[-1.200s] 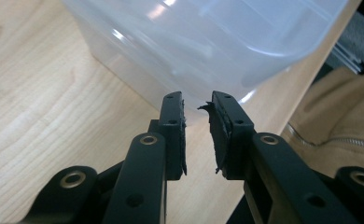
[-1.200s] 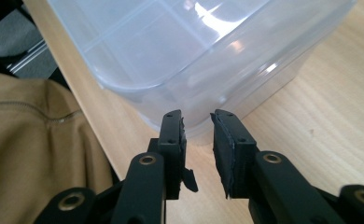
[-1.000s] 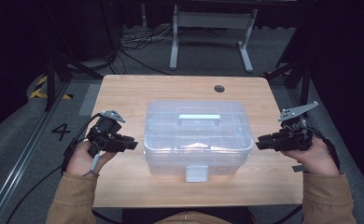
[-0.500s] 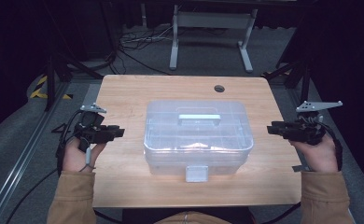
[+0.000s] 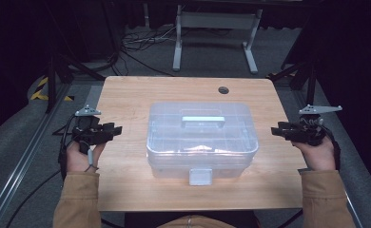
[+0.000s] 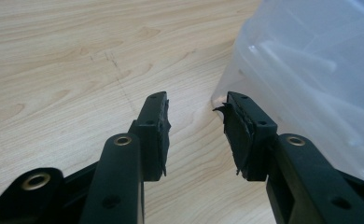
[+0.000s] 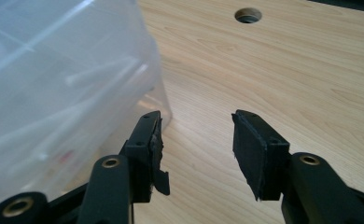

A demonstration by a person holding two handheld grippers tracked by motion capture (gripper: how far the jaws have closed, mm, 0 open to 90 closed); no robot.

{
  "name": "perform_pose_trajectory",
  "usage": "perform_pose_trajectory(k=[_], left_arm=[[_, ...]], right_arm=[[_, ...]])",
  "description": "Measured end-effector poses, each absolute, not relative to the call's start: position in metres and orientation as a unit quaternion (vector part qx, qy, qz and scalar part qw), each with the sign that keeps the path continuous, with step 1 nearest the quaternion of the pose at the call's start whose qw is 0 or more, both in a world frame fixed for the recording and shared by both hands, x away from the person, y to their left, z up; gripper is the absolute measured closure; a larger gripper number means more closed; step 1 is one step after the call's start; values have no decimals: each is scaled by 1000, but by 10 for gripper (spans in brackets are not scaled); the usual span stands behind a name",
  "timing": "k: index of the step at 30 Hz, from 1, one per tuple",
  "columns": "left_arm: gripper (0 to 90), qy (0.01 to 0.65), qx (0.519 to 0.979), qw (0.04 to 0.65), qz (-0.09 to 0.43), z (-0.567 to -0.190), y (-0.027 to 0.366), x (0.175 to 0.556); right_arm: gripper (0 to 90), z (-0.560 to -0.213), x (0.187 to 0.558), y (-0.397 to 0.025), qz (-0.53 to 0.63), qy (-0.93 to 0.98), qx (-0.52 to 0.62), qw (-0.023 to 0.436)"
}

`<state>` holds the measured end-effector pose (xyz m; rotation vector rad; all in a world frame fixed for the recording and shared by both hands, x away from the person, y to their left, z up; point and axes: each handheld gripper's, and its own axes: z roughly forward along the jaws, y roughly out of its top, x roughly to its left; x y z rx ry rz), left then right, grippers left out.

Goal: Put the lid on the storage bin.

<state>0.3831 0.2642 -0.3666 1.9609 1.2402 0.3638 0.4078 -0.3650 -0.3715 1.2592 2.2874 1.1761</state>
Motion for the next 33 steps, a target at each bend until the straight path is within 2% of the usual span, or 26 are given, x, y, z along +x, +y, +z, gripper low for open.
perform_pose_trajectory(k=[4, 9, 11, 13, 15, 17, 22, 33], left_arm=[[651, 483, 773, 384, 146, -376, 261, 386], [653, 487, 772, 382, 144, -392, 263, 394], [696, 487, 772, 383, 145, -395, 264, 395], [701, 475, 771, 389, 166, -401, 265, 395], [687, 450, 776, 394, 199, -407, 267, 393], [683, 451, 776, 394, 200, -409, 267, 393], [630, 459, 775, 391, 188, -418, 268, 397], [609, 483, 772, 388, 144, -437, 270, 406]], right_arm=[[546, -383, 414, -371, 409, 785, 445, 135], [538, -398, 421, -377, 404, 781, 457, 135], [538, -405, 424, -381, 406, 777, 462, 135], [539, -408, 425, -382, 407, 776, 462, 135], [537, -414, 428, -384, 406, 775, 466, 136], [535, -416, 429, -384, 404, 775, 466, 135], [532, -426, 431, -384, 401, 777, 463, 144], [525, -449, 438, -382, 393, 785, 453, 154]])
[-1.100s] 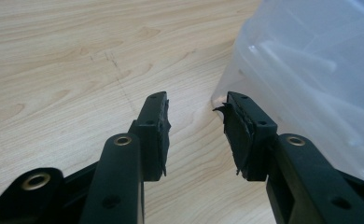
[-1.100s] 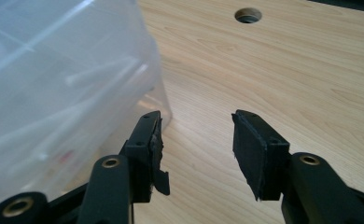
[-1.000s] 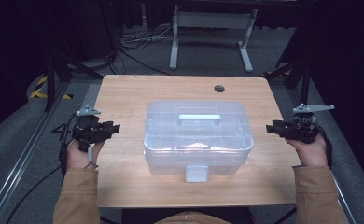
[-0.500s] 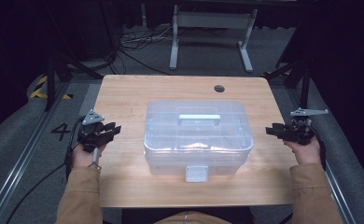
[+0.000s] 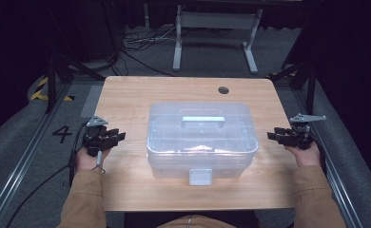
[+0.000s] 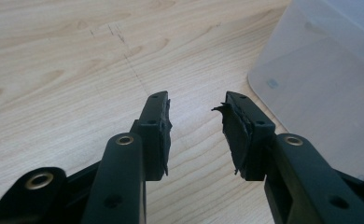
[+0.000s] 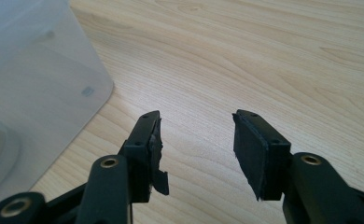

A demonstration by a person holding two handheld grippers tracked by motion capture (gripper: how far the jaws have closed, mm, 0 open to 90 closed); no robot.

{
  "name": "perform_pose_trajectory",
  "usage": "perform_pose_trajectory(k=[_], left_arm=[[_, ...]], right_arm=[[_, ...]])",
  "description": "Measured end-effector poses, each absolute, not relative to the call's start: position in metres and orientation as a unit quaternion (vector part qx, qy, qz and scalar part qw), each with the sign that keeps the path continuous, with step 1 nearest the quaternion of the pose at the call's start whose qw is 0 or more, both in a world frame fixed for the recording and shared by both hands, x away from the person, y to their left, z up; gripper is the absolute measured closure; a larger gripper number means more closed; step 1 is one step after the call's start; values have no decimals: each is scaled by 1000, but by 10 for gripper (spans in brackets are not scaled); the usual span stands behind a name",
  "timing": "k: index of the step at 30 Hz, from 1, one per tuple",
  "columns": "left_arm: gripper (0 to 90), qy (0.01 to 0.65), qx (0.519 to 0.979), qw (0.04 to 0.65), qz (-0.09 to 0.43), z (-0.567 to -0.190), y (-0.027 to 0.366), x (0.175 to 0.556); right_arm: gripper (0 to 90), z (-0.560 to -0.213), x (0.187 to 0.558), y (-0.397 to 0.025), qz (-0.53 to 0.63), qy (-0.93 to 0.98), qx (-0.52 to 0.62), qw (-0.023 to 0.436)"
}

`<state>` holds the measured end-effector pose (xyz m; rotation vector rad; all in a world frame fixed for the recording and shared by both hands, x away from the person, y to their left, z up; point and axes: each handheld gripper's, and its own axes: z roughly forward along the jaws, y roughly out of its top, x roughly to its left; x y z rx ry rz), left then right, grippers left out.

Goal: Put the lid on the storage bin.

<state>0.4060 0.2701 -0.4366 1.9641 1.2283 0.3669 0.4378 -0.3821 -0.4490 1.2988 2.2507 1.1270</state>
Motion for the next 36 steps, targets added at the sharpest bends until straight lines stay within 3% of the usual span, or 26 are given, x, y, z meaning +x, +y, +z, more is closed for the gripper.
perform_pose_trajectory(k=[15, 22, 36], left_arm=[[519, 485, 781, 378, 110, -455, 269, 414], [429, 477, 795, 363, 92, -462, 265, 416], [413, 464, 829, 305, 72, -469, 254, 420]], right_arm=[[501, -476, 444, -376, 382, 800, 430, 169], [497, -483, 446, -371, 380, 808, 421, 162], [492, -490, 447, -363, 356, 825, 412, 150]])
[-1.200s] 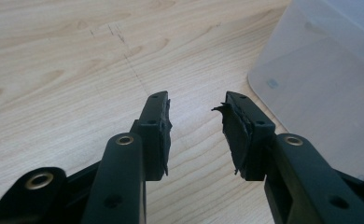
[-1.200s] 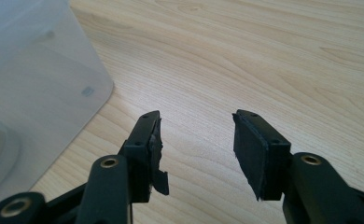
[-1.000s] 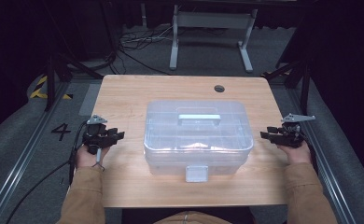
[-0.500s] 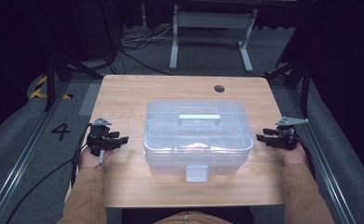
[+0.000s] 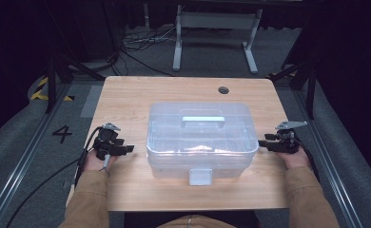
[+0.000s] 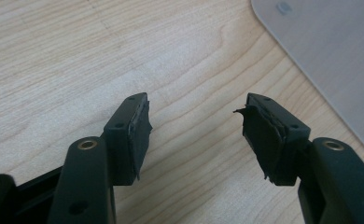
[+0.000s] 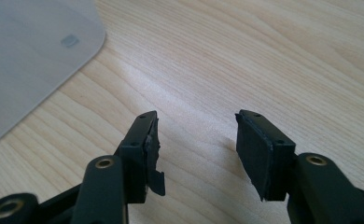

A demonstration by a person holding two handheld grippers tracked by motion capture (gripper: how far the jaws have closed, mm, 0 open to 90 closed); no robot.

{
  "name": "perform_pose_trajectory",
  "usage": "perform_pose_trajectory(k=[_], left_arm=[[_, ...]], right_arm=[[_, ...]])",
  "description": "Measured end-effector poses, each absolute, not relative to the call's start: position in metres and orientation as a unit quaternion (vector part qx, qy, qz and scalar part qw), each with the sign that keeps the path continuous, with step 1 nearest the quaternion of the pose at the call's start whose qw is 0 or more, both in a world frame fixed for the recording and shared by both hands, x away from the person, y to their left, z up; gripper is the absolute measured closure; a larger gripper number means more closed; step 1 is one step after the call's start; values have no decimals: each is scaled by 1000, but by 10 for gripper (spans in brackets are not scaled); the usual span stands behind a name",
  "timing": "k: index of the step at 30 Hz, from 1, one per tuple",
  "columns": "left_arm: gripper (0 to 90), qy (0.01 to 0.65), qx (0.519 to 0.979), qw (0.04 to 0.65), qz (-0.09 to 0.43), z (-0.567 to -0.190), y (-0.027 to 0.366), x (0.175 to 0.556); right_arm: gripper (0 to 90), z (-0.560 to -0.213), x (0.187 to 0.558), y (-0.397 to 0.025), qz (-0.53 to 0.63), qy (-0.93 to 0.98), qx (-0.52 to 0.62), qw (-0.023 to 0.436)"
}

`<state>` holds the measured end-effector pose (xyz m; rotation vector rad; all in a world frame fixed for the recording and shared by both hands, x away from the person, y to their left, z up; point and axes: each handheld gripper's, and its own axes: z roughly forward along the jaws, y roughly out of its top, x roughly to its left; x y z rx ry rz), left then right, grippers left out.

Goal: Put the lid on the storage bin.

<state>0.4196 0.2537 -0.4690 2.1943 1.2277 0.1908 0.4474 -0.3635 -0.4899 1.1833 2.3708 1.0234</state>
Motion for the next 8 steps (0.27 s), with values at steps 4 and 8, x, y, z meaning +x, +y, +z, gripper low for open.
perform_pose_trajectory(k=[4, 8], left_arm=[[412, 461, 833, 298, 70, -469, 251, 419], [409, 461, 832, 300, 73, -469, 252, 420]], right_arm=[[490, -490, 447, -363, 354, 826, 411, 151], [488, -490, 448, -363, 354, 825, 413, 152]])
